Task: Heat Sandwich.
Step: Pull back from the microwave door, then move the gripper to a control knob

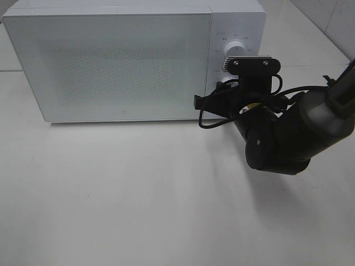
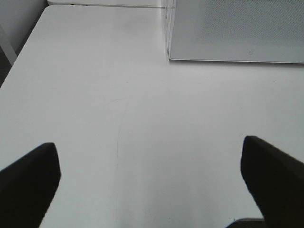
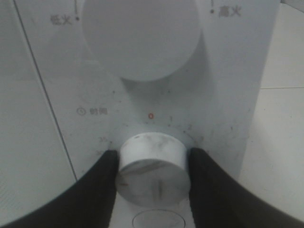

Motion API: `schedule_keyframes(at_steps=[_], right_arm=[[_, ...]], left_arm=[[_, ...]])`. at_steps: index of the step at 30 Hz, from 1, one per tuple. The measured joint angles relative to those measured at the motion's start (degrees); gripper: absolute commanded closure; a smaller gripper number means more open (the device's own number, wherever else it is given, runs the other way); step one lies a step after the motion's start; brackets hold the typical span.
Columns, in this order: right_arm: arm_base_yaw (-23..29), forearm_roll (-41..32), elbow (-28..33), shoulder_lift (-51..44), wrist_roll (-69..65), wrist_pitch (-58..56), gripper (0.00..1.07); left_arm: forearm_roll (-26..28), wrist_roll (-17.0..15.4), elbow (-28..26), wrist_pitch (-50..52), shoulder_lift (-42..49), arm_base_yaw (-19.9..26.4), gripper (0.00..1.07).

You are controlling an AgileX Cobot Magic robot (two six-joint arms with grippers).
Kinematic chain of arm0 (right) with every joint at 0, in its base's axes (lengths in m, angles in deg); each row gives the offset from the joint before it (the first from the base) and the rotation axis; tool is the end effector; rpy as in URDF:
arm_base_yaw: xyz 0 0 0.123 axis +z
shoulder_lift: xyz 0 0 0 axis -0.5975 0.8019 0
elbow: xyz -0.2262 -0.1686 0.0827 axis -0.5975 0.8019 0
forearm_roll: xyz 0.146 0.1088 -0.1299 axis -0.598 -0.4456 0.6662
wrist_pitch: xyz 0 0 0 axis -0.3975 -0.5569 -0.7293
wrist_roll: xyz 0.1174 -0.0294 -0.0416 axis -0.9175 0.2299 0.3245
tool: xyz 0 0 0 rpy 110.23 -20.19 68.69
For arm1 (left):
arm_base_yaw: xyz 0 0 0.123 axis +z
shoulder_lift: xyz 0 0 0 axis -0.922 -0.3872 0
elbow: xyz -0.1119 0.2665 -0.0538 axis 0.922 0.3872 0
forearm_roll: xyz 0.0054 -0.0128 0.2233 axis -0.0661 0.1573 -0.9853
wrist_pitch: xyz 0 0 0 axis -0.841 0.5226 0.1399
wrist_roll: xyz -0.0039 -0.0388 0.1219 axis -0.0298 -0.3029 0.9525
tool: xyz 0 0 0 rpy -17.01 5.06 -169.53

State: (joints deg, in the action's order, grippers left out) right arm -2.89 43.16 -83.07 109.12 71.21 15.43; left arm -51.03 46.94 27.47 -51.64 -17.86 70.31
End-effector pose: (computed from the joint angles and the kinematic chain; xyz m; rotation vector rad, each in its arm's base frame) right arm 0.3570 0.1600 0.1493 -0.0061 1.6999 0.0648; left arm -0.0087 -0.0084 0.2497 -0.0299 2.0396 -0.0372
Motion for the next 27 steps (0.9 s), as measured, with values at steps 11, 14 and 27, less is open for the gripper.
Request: schedule_keyframes(at_steps=[11,14,27], right_arm=[[0.0,0.0,0.0,0.0,0.0,0.1,1.00],[0.0,0.0,0.0,0.1,0.0,0.2,1.00],[0.0,0.1,0.0,0.1,-3.8,0.5,1.01]], left_arm=[[0.0,0.0,0.0,0.0,0.0,0.0,0.09],[0.0,0.0,0.0,0.0,0.0,0.0,0.09],[0.0,0.0,0.0,0.0,0.0,0.0,0.09]])
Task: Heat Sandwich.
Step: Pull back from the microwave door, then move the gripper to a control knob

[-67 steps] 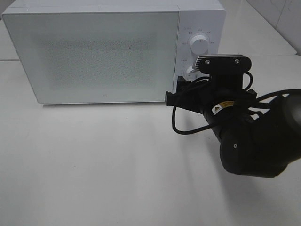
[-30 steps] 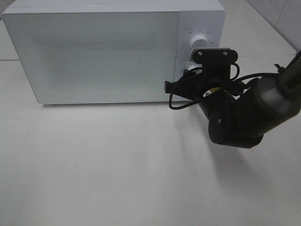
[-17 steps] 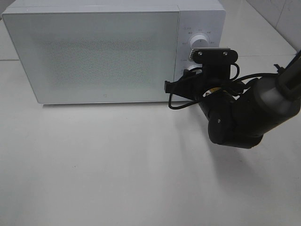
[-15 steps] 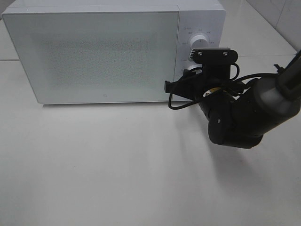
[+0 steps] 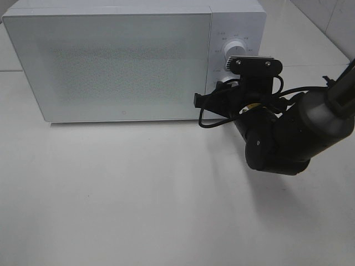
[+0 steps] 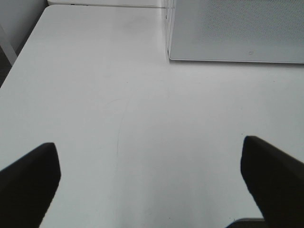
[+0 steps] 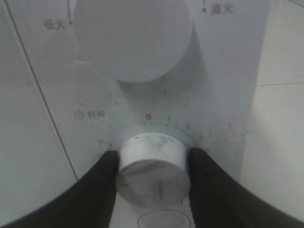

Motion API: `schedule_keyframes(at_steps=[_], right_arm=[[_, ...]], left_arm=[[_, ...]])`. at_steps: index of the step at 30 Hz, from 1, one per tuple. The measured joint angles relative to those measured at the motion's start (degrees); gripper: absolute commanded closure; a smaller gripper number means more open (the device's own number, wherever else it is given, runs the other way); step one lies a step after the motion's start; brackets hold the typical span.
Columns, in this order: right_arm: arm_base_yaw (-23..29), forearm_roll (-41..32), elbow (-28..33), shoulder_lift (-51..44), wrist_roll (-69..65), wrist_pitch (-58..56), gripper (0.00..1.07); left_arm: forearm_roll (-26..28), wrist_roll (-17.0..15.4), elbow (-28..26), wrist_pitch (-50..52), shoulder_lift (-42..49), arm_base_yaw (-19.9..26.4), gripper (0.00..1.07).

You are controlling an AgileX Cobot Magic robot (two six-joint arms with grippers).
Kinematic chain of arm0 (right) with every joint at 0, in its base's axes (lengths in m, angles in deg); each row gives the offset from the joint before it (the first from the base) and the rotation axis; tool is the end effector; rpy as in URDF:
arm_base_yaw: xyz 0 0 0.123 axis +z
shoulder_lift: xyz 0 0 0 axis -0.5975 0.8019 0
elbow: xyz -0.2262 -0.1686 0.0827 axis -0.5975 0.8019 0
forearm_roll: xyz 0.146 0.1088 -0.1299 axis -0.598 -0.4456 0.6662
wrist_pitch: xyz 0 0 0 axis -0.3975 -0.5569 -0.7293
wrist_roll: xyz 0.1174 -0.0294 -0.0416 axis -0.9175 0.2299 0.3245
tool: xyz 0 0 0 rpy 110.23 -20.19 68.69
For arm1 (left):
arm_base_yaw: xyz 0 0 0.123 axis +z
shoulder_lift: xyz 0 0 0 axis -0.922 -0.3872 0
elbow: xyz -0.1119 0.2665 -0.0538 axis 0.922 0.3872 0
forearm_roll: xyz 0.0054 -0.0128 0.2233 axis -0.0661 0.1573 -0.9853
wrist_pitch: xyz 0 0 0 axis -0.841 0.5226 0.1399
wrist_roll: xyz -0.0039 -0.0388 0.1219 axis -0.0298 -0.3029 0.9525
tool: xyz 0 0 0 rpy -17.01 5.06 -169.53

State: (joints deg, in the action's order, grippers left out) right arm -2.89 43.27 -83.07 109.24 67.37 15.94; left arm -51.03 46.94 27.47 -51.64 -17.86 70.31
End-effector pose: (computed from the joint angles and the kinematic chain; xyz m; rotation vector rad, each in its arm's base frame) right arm 0.3572 0.1601 0.1497 0.0493 1.6927 0.1134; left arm -0.0087 -0.0084 0.2497 -0.0299 2.0396 -0.0372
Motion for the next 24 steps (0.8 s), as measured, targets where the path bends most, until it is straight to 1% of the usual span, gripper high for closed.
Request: schedule_keyframes(at_steps=[3,6,7,8,10,12,13,15,16,17,20,21,22,24], right_arm=[[0.0,0.1,0.0,0.1,-3.7,0.1,1.00],[0.0,0.3,0.0,0.1,-13.4,0.3,1.00],[0.0,0.3,0.0,0.1,-13.4,0.3,1.00],[0.0,0.5,0.0,0.1,-18.9,0.6,1.00],[0.0,0.7,0.1,0.1,-24.9,0.6,1.00],[0.0,0.7,0.1,0.1,-27.2,0.7,1.00],[-0.1,1.1,0.2,0.1,-32.8,1.0,1.00],[-0.1,1.5,0.3,0.2,-37.6,1.1,1.00],[-0.1,1.5,0.4,0.2,-43.0,1.4,1.00],[-0.1,1.5,0.4,0.2,-43.0,1.4,1.00],[-0.1,1.5,0.5,0.2,-50.2,1.5,1.00],[-0.1,1.5,0.5,0.2,-50.2,1.5,1.00],[-0.1,1.5,0.5,0.2,-55.2,1.5,1.00],[-0.1,1.4,0.5,0.2,-61.1,1.5,0.99]], left_arm=[[0.0,0.0,0.0,0.0,0.0,0.0,0.09],[0.0,0.0,0.0,0.0,0.0,0.0,0.09],[0.0,0.0,0.0,0.0,0.0,0.0,0.09],[0.0,0.0,0.0,0.0,0.0,0.0,0.09],[0.0,0.0,0.0,0.0,0.0,0.0,0.09],[0.0,0.0,0.0,0.0,0.0,0.0,0.09],[0.0,0.0,0.0,0.0,0.0,0.0,0.09],[0.0,0.0,0.0,0.0,0.0,0.0,0.09],[0.0,0.0,0.0,0.0,0.0,0.0,0.09],[0.0,0.0,0.0,0.0,0.0,0.0,0.09],[0.0,0.0,0.0,0.0,0.0,0.0,0.09],[0.0,0.0,0.0,0.0,0.0,0.0,0.09],[0.0,0.0,0.0,0.0,0.0,0.0,0.09],[0.0,0.0,0.0,0.0,0.0,0.0,0.09]])
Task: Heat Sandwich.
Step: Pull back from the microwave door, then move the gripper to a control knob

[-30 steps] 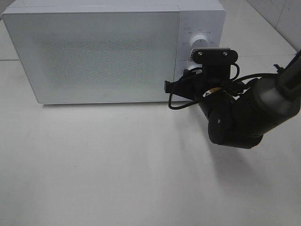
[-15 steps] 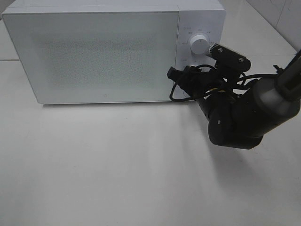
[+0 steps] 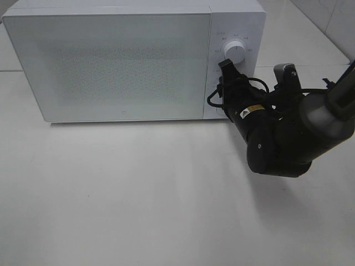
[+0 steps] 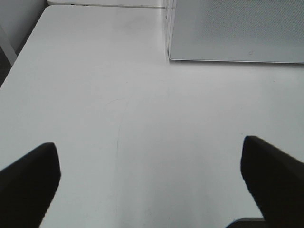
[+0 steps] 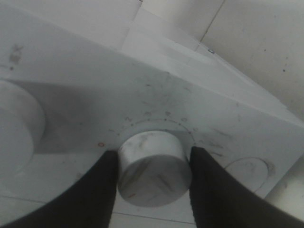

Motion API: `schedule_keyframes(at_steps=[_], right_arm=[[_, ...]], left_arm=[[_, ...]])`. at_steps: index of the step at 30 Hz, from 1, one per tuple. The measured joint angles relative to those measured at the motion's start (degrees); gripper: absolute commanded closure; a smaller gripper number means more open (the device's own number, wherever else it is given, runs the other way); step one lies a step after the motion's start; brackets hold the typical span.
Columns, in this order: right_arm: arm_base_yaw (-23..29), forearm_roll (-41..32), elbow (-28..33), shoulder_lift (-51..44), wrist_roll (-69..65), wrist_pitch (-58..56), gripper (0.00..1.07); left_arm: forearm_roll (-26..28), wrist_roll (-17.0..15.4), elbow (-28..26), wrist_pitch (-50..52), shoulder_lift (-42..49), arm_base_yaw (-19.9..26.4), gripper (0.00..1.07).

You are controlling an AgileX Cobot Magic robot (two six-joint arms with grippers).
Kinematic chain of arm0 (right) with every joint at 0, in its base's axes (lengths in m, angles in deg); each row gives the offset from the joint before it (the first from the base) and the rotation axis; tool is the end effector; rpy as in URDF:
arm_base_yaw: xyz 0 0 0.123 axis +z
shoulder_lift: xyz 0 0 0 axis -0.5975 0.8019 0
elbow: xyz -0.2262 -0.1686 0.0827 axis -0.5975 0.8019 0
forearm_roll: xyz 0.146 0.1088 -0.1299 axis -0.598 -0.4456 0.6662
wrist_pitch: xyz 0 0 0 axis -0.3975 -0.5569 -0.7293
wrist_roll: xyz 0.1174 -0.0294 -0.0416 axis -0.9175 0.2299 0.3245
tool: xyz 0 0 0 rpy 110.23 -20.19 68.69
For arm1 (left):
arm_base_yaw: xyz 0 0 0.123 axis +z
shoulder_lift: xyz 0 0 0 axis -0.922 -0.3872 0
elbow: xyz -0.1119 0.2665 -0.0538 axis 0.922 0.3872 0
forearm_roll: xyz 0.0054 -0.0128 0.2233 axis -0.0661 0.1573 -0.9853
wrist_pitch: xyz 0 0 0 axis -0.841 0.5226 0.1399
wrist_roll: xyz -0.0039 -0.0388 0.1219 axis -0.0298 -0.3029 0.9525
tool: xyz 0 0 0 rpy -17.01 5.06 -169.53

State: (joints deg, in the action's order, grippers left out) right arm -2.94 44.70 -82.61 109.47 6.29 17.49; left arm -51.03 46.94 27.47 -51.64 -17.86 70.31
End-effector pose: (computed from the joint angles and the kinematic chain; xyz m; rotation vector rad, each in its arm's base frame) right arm 0.3564 0.1610 0.1504 0.9134 1.4994 0.9080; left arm -0.0087 -0.0084 0.2497 -0.0299 2.0396 -0.0372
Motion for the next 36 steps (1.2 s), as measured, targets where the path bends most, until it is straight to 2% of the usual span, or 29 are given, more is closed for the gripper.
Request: schedule_keyframes(at_steps=[10,36], right_arm=[[0.0,-0.3,0.0,0.0,-21.2,0.0,0.99],[0.0,-0.7,0.0,0.0,-25.1,0.1,0.98]], left_arm=[[0.0,0.0,0.0,0.0,0.0,0.0,0.09],[0.0,0.0,0.0,0.0,0.0,0.0,0.09]])
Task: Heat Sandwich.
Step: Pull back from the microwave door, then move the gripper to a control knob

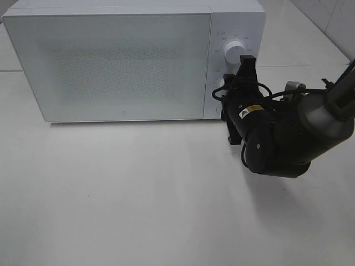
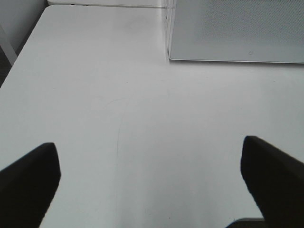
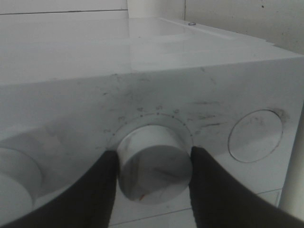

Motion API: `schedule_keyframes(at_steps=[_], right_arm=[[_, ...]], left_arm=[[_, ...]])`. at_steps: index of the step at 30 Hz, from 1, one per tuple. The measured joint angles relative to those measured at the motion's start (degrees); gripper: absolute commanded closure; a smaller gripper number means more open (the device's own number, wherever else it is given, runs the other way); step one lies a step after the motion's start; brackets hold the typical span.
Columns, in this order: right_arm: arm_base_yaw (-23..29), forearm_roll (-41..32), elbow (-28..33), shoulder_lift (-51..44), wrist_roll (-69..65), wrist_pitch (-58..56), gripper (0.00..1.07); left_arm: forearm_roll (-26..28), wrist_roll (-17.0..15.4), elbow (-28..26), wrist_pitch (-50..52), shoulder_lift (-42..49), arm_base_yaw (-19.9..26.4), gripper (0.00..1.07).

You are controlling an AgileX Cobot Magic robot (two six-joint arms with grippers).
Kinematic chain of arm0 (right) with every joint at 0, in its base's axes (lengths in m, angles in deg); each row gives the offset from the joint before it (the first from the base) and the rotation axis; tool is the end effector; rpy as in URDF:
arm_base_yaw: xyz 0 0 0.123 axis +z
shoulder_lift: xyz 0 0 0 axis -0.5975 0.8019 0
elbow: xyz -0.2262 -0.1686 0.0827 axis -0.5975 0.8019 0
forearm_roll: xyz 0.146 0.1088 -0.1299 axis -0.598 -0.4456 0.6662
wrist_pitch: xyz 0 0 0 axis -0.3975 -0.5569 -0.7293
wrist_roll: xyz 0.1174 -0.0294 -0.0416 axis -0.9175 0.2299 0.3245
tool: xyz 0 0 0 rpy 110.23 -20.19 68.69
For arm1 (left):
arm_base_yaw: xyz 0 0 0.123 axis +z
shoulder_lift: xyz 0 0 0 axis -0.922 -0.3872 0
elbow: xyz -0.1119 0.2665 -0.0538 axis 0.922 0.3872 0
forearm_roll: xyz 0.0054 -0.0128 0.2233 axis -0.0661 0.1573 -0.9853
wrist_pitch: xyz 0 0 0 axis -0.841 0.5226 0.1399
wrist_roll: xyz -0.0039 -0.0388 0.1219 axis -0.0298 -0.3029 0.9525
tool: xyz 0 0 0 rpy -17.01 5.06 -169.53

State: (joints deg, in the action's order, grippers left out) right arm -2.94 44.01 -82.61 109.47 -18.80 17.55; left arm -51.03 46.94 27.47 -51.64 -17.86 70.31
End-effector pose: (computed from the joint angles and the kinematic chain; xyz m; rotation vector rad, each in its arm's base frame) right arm 0.3564 0.1596 0.1502 1.2791 1.3099 1.2137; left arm -0.0087 -0.0084 0.2497 -0.0299 2.0396 -0.0372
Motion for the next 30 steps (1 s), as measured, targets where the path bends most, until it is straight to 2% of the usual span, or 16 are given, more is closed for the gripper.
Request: schedule_keyframes(at_steps=[8,16,19,26,29,30], right_arm=[[0.0,-0.1,0.0,0.0,0.7,0.0,0.95],[0.0,-0.2,0.0,0.0,1.1,0.0,0.87],[0.1,-0.6,0.0,0.0,1.5,0.0,0.77],[0.1,-1.1,-0.1,0.0,1.9,0.0,0.63],[0.1,-2.3,-0.1,0.0,1.9,0.1,0.52],[0.1,-2.3,-0.1,0.0,1.9,0.1,0.52]], left_arm=[[0.0,0.0,0.0,0.0,0.0,0.0,0.09],[0.0,0.0,0.0,0.0,0.0,0.0,0.09],[0.0,0.0,0.0,0.0,0.0,0.0,0.09],[0.0,0.0,0.0,0.0,0.0,0.0,0.09],[0.0,0.0,0.0,0.0,0.0,0.0,0.09],[0.0,0.0,0.0,0.0,0.0,0.0,0.09]])
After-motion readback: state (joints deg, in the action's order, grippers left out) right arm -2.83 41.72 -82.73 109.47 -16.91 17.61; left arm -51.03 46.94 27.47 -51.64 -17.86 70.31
